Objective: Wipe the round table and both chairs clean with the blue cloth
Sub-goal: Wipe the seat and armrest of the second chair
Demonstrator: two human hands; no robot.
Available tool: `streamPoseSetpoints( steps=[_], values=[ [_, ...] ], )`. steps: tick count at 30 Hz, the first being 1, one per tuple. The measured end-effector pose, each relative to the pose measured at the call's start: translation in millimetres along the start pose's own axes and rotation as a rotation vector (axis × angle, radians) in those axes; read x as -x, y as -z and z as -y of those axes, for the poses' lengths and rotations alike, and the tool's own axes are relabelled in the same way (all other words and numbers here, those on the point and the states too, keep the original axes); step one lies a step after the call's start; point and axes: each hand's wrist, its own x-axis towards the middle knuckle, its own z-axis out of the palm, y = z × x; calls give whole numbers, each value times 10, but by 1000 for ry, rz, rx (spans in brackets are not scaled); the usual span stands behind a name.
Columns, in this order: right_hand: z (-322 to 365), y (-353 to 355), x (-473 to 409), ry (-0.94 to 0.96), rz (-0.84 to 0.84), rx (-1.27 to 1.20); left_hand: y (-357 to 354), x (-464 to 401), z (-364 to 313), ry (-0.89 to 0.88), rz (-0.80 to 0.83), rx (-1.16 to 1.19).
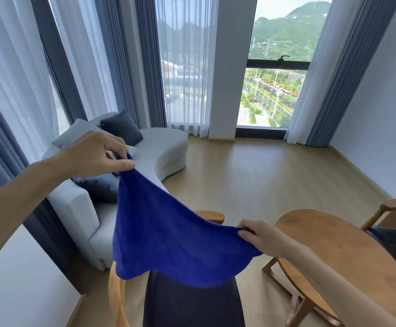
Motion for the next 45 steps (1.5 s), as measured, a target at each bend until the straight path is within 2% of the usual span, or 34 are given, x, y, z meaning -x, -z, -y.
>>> streamPoseSetpoints(
  steps=[6, 10, 13, 16, 19, 23, 29, 37, 45],
  values=[
    [-17, -27, -122, 7, 96, 99, -222, 25, 53, 138, -81, 4],
    [-20, -61, -194, 9, -43, 193, -263, 28, -14, 116, 56, 26],
    [42, -92, -221, 153, -155, 153, -303, 5, -97, 44, 139, 30],
    [222, -86, -256, 335, -192, 114, -392, -39, -200, -25, 194, 39],
    [449, -44, -309, 458, -174, 57, -506, -76, -330, -93, 240, 46],
    [768, -5, -360, 582, -60, -134, -674, -123, -509, -201, 312, 75],
    [904, -62, -426, 524, 40, -328, -741, -149, -612, -240, 339, 23],
    [736, -166, -478, 585, -21, -53, -686, -136, -599, -202, 308, 54],
    [360, -261, -404, 460, 100, 102, -370, -147, -578, -187, 149, 38]
  ],
)
